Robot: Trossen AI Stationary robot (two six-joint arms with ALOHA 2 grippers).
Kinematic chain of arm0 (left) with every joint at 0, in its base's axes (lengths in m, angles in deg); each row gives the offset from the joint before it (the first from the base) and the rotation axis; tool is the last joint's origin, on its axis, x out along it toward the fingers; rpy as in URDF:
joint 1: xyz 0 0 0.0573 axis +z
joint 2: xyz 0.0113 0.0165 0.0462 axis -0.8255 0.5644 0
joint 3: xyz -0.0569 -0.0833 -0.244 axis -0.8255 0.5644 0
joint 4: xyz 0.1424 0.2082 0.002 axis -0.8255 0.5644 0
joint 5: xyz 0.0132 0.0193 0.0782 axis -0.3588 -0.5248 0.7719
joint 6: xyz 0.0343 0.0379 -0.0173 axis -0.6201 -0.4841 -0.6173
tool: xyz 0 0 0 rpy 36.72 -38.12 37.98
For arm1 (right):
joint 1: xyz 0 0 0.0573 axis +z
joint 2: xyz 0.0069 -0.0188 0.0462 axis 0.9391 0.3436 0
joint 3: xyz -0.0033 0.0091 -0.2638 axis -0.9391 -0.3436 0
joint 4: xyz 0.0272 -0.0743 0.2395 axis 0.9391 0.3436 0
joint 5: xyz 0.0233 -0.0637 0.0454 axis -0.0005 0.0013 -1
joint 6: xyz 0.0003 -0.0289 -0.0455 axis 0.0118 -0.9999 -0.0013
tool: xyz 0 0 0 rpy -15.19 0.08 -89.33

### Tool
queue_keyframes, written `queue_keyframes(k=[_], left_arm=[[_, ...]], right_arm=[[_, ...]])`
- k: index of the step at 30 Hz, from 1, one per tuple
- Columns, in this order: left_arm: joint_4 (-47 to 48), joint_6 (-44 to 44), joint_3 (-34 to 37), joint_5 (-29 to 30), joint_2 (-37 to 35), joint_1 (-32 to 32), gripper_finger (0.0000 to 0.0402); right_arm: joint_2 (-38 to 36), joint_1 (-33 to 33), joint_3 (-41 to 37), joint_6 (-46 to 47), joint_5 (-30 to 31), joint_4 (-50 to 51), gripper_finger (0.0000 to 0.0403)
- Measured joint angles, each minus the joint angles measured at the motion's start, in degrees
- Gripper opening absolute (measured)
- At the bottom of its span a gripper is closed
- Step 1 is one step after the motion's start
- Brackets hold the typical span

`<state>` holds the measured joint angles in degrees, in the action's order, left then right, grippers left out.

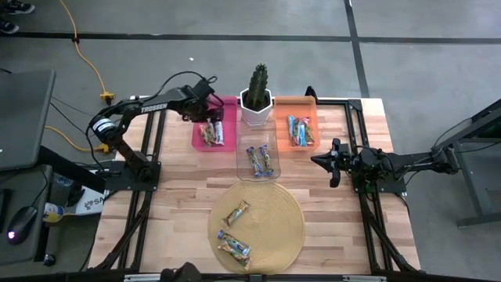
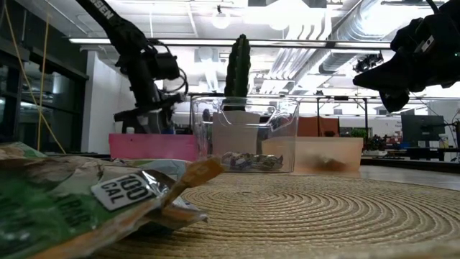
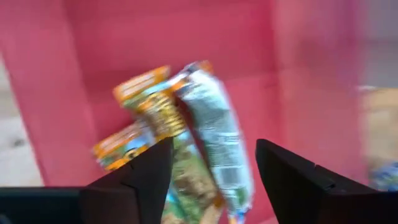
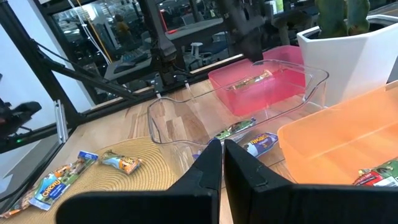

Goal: Pick and place Granola Bars by type
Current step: Put the yellow granola bar into the pink bin

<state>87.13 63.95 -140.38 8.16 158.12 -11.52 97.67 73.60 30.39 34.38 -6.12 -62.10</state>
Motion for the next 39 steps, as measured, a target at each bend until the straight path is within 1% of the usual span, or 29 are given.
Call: queue_keyframes(k=[5,9,12,15,17,19,22,25,30,35,39], left_arm=[[-0.33,-5.72,-3.79,-0.48,-4.57,-0.02,0.0235],[-0.32,-9.75,-6.3,-3.4,-10.81,-0.01,0.0236],[-0.33,-11.4,-6.89,-8.3,-16.5,-0.02,0.0236],[-0.28,-11.47,-6.99,-14.51,-22.23,-0.2,0.0236],[-0.43,-11.54,-6.99,-17.65,-25.67,-1.4,0.0236],[-0.42,-11.14,-6.99,-19.48,-28.94,-3.57,0.0236],[-0.42,-11.03,-6.99,-19.88,-33.1,-8.34,0.0236],[-0.45,-10.23,-6.99,-15.96,-35.66,-15.24,0.0236],[-0.38,-7.88,-6.99,-4.01,-35.98,-29.17,0.0236],[-0.34,-6.94,-6.99,7.59,-32.4,-42.53,0.0236],[-0.35,-5.01,-6.99,14.56,-28.4,-50.66,0.0236]], right_arm=[[0.0,-0.01,0.0,0.01,0.01,0.01,0.0],[0.0,0.01,0.0,-0.06,0.0,0.01,0.0],[0.0,0.0,0.01,-0.07,0.01,0.01,0.0],[0.0,0.0,0.0,0.01,0.01,0.01,0.0],[0.0,0.01,0.0,-0.07,0.02,-0.01,0.0],[0.0,0.01,-0.01,-0.05,0.02,-0.01,0.0],[0.0,0.01,0.0,-0.07,0.02,0.0,0.0],[0.0,0.0,0.0,0.01,0.02,-0.01,0.0],[0.0,0.0,0.0,0.01,0.02,0.0,0.0],[0.0,0.01,-0.01,-0.01,0.02,0.0,0.0],[0.0,-0.01,0.01,0.01,0.02,0.01,0.0]])
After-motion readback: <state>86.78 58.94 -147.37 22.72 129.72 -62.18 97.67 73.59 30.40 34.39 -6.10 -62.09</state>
